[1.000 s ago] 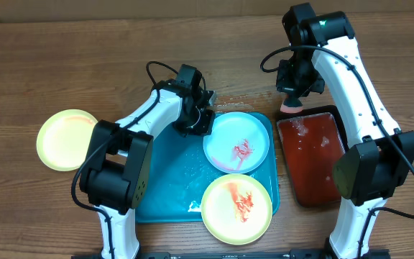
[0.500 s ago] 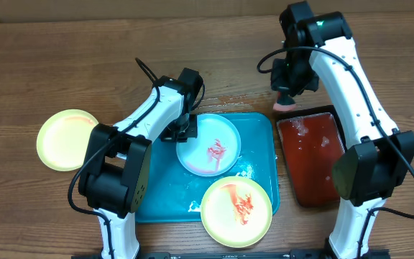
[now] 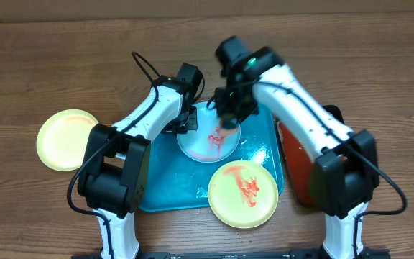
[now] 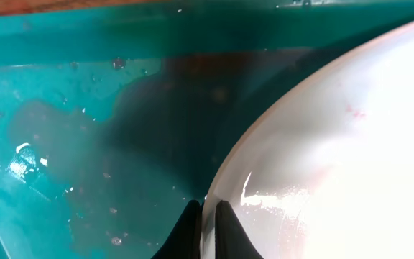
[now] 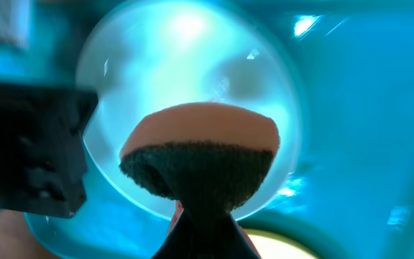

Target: Clean dirty plates on tray and stack at the side

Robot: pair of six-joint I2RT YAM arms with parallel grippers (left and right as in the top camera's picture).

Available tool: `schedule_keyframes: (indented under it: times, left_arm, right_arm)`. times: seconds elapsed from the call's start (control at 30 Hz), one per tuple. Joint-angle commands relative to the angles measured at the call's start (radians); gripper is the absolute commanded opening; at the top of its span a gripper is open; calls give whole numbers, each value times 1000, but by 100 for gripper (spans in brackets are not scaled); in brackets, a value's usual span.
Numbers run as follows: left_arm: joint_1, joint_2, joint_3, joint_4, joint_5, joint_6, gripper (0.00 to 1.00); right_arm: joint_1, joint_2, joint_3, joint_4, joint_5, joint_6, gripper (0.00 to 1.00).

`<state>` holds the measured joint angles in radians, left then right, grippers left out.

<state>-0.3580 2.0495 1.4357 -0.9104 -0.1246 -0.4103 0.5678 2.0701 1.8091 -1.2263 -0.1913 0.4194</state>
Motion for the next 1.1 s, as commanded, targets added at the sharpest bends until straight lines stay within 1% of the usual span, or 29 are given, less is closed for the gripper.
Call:
schedule_keyframes:
  times: [0.0,0.1,0.23,0.27,0.33,0.57,0.73,0.97,1.07]
  left_arm:
    - [18,16,0,26,60,70,4]
    - [27,16,0,34,127,161,4]
    - [43,16,0,33,178,246,4]
    - [51,16,0,33,202,287,5]
    - [61,16,0,33,232,332,5]
    - [104,17,-1,33,285,380,4]
    - [130,17,-1,31,299,381,5]
    - [149,17,-1,24,302,381,5]
    - [149,17,-1,25,302,380,4]
  right_arm:
    - [42,-27,-72,51,-35,64,4]
    - [66,-27,-109,100,-35,71,4]
    - [68,-27,-113,124,-35,71,4]
    - [65,-27,-113,135,-34,71,4]
    - [65,-27,-113,153,-29,71,4]
    - [65,-27,-113,246,28,71,4]
    - [68,-27,-137,326,61,73,4]
    - [71,-27,-269,479,48,203,4]
    - [77,-27,-309,521,23,221,4]
